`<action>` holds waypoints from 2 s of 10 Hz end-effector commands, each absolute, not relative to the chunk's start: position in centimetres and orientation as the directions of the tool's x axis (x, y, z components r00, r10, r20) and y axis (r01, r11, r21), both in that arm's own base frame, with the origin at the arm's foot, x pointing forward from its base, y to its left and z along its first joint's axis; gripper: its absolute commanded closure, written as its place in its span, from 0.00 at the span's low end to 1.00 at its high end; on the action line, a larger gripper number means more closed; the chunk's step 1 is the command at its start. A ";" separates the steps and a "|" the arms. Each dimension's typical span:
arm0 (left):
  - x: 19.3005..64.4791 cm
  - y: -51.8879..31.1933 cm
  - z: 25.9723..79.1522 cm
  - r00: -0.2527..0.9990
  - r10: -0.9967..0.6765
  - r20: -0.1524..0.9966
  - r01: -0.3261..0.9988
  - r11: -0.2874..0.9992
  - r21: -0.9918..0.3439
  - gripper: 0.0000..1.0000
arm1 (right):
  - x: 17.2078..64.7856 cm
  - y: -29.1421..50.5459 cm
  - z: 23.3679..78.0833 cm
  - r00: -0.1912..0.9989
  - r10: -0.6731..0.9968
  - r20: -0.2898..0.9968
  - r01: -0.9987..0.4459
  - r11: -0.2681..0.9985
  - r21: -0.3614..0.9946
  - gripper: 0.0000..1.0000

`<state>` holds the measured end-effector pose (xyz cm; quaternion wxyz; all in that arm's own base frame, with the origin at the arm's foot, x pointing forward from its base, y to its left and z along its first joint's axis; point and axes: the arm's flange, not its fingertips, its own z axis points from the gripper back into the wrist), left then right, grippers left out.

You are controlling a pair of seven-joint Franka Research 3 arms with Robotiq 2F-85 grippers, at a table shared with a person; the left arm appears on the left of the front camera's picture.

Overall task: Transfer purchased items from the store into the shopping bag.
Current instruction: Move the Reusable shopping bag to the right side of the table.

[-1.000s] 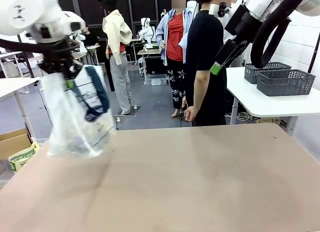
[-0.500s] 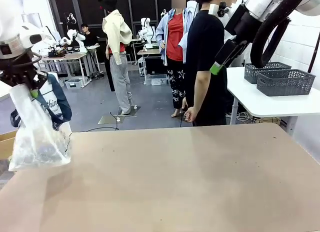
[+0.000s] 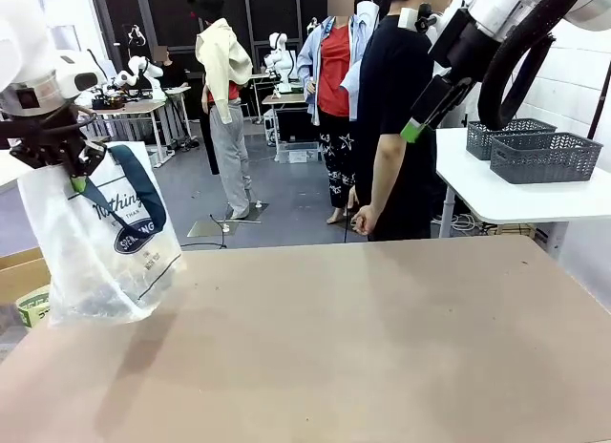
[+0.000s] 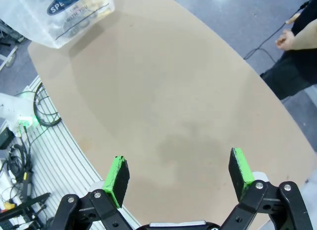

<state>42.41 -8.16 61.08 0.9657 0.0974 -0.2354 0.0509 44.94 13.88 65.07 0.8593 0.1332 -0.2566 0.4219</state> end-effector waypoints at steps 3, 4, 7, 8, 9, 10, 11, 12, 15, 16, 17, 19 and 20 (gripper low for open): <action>44.4 -5.6 59.8 0.862 0.098 0.498 -0.172 0.980 0.104 1.00 | 44.6 13.7 64.7 0.515 0.659 0.548 -0.793 0.609 0.014 0.00; 44.9 -4.3 59.4 0.855 0.075 0.513 -0.137 0.987 0.085 1.00 | 44.6 13.7 64.7 0.515 0.659 0.548 -0.793 0.609 0.014 0.00; 45.5 -0.7 58.0 0.822 0.096 0.561 -0.170 0.982 0.081 1.00 | 44.6 13.7 64.7 0.515 0.659 0.548 -0.793 0.609 0.014 0.00; 45.3 0.4 57.4 0.827 0.083 0.556 -0.160 0.983 0.092 1.00 | 44.6 13.7 64.7 0.515 0.659 0.548 -0.793 0.609 0.014 0.00; 45.2 1.5 56.6 0.836 0.082 0.543 -0.151 0.985 0.083 1.00 | 44.6 13.7 64.7 0.515 0.659 0.548 -0.793 0.609 0.014 0.00; 45.2 2.4 55.8 0.844 0.064 0.532 -0.124 0.989 0.077 1.00 | 44.6 13.7 64.7 0.515 0.659 0.548 -0.793 0.609 0.014 0.00; 45.2 2.7 55.3 0.843 0.011 0.537 -0.058 0.996 0.071 1.00 | 44.6 13.7 64.7 0.515 0.659 0.548 -0.793 0.609 0.014 0.00; 45.2 3.0 54.3 0.849 -0.019 0.529 -0.023 0.997 0.072 1.00 | 44.6 13.7 64.7 0.515 0.659 0.548 -0.793 0.609 0.014 0.00; 45.2 2.8 53.5 0.867 0.012 0.497 -0.065 0.994 0.089 1.00 | 44.6 13.7 64.7 0.515 0.659 0.548 -0.793 0.609 0.014 0.00; 45.2 2.8 53.5 0.867 0.012 0.497 -0.065 0.994 0.089 1.00 | 44.6 13.7 64.7 0.515 0.659 0.548 -0.793 0.609 0.014 0.00; 45.2 2.8 53.5 0.867 0.012 0.497 -0.065 0.994 0.089 1.00 | 44.6 13.7 64.7 0.515 0.659 0.548 -0.793 0.609 0.014 0.00; 45.2 2.8 53.5 0.867 0.012 0.497 -0.065 0.994 0.089 1.00 | 44.6 13.7 64.7 0.515 0.659 0.548 -0.793 0.609 0.014 0.00; 45.2 2.8 53.5 0.867 0.012 0.497 -0.065 0.994 0.089 1.00 | 44.6 13.7 64.7 0.515 0.659 0.548 -0.793 0.609 0.014 0.00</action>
